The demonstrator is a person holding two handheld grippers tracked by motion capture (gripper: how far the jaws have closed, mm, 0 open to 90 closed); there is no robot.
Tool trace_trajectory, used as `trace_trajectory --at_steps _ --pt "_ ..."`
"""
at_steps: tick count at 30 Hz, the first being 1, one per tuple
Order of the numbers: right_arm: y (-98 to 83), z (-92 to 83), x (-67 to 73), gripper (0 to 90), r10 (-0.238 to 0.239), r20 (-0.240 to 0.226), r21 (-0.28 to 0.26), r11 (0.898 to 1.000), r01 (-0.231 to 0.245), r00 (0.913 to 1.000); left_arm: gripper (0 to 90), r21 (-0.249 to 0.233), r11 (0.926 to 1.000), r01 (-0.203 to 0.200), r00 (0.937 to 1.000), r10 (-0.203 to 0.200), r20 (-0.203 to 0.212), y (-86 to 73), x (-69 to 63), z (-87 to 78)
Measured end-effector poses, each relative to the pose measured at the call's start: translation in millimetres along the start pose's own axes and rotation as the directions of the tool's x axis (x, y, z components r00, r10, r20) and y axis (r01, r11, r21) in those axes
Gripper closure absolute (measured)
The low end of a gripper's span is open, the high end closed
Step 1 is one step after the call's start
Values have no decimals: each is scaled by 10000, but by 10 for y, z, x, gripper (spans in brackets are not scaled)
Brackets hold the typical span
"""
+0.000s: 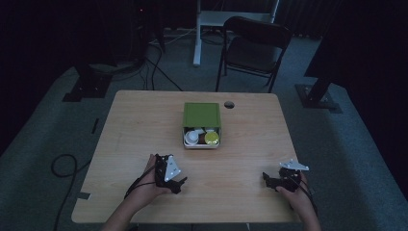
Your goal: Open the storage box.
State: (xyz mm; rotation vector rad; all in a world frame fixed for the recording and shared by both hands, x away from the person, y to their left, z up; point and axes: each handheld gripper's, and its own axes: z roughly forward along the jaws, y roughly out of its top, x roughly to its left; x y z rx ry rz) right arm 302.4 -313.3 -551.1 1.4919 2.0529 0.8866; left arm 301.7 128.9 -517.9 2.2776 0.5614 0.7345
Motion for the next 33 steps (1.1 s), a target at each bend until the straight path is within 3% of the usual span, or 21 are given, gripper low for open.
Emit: trace_trajectory --at_steps 3,12,24,28,31,32,33 --pt "0 0 0 105 5 0 2 10000 -5 10000 47 -89 9995 -309 9995 308 -101 38 -10 28" --pt "0 0 0 105 5 -2 2 10000 -5 10000 48 -383 9973 -627 9980 629 34 171 -51 101" --pt "0 0 0 105 4 0 1 10000 -4 10000 54 -1017 9877 -1185 9929 1173 -180 313 -57 259" --pt "0 0 0 105 5 -2 2 10000 -5 10000 64 -1024 9802 -1694 9852 1658 -425 330 -47 331" --pt "0 0 1 105 6 -2 2 10000 -6 10000 64 -1079 9776 -1807 9831 1761 -503 336 -39 361" --pt "0 0 1 105 7 0 3 10000 -7 10000 64 -1070 9706 -2157 9759 2105 -579 341 -34 396" --pt "0 0 0 105 4 -2 -1 10000 -4 10000 64 -1115 9699 -2165 9758 2115 -547 344 -35 411"
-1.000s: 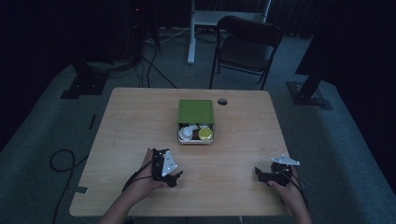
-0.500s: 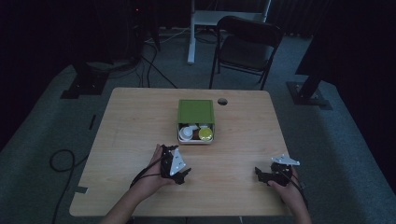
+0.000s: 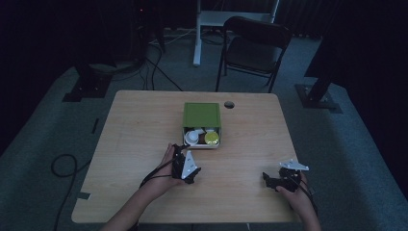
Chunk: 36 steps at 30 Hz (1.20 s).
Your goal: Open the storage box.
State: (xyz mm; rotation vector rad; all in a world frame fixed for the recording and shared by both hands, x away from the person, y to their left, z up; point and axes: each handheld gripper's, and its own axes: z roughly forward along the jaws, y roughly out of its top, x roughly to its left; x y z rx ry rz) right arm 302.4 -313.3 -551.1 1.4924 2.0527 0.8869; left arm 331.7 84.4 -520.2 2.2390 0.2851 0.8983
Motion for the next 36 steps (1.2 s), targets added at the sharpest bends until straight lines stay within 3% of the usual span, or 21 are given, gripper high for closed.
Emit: trace_trajectory --at_steps 4,6,8,12,14,25,30,32,34,35,36 --pt "0 0 0 105 0 1 2 10000 0 10000 74 -328 9994 -60 9999 63 102 18 -1 49" --pt "0 0 0 105 1 0 -1 10000 -1 10000 131 -473 9989 -24 10000 20 -96 24 9 79" --pt "0 0 0 105 0 1 1 10000 0 10000 131 -494 9988 33 9999 -41 -166 26 26 111" --pt "0 0 0 105 -3 -1 2 10000 3 10000 152 -616 9978 -236 9992 216 -327 36 60 161" --pt "0 0 0 105 1 -2 1 10000 -1 10000 219 -690 9968 -401 9986 375 -385 46 70 180" --pt "0 0 0 105 -1 1 1 10000 1 10000 430 29 9919 -1271 9909 1271 -433 84 100 313" --pt "0 0 0 105 -1 1 0 10000 1 10000 475 274 9889 -1464 9882 1474 -421 100 115 347" --pt "0 0 0 105 1 1 -1 10000 -1 10000 490 416 9763 -2125 9748 2148 -607 106 109 370" --pt "0 0 0 105 1 0 1 10000 -1 10000 498 532 9703 -2358 9694 2387 -574 116 86 400" --pt "0 0 0 105 -1 0 2 10000 1 10000 497 631 9618 -2662 9608 2700 -628 119 73 413" --pt "0 0 1 105 3 2 -1 10000 -3 10000 498 662 9582 -2782 9569 2825 -677 122 62 427"
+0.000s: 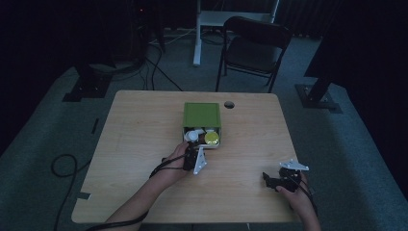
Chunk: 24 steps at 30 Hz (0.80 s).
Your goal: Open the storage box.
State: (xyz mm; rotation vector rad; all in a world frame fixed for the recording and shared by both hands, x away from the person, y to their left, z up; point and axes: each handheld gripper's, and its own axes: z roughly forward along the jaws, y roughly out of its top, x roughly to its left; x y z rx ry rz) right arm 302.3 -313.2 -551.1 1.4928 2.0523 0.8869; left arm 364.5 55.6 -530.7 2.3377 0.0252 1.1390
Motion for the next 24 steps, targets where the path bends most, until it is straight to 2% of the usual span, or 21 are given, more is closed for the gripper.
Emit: trace_trajectory --at_steps 2,4,7,13,15,16,17,18,21,24 --pt "0 0 0 105 -6 -2 -1 10000 6 10000 501 130 9995 -286 9995 287 -107 10 -4 8" --pt "0 0 0 105 -5 -1 0 10000 5 10000 555 247 9973 -692 9971 699 -289 16 -8 6" --pt "0 0 0 105 -3 -4 1 10000 3 10000 556 390 9892 -1416 9883 1435 -520 9 -44 20" --pt "0 0 0 105 -6 -2 -1 10000 6 10000 579 686 9834 -1679 9819 1730 -770 40 -70 29" --pt "0 0 0 106 -5 1 -1 10000 5 10000 614 733 9830 -1685 9808 1746 -864 48 -69 28" --pt "0 0 0 105 -5 0 -1 10000 5 10000 628 723 9806 -1824 9780 1885 -893 50 -60 26" --pt "0 0 0 106 -6 -2 -3 10000 6 10000 662 672 9759 -2079 9720 2137 -975 45 -53 25" --pt "0 0 0 106 -6 -1 -2 10000 6 10000 686 597 9754 -2121 9715 2170 -954 36 -50 25" --pt "0 0 0 105 -6 -1 -1 10000 6 10000 686 591 9640 -2593 9596 2641 -975 19 -57 29" --pt "0 0 0 105 -6 -1 -2 10000 6 10000 712 773 9634 -2569 9589 2640 -1041 42 -57 28"
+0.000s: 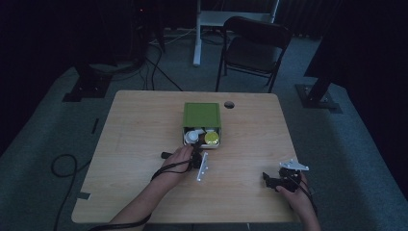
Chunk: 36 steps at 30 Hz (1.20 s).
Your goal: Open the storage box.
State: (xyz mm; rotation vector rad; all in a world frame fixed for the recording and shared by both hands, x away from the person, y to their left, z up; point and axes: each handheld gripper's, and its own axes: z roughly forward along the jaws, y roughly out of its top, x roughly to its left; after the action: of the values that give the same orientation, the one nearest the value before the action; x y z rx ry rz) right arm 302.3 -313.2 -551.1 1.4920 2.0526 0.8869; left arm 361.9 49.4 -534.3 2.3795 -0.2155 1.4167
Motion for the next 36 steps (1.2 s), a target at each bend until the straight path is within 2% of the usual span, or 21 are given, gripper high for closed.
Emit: trace_trajectory --at_steps 5,18,24,36 --pt "0 0 0 106 0 3 0 10000 0 10000 721 33 9999 -152 9999 152 48 7 3 -4" --pt "0 0 0 105 2 0 0 10000 -2 10000 725 188 9998 -10 9993 3 373 42 21 -48" --pt "0 0 0 106 -2 -2 -1 10000 2 10000 725 216 9997 -62 9996 56 272 60 -13 -87" --pt "0 0 0 106 -1 -1 -2 10000 1 10000 728 184 9995 -268 9989 260 399 121 -83 -227"
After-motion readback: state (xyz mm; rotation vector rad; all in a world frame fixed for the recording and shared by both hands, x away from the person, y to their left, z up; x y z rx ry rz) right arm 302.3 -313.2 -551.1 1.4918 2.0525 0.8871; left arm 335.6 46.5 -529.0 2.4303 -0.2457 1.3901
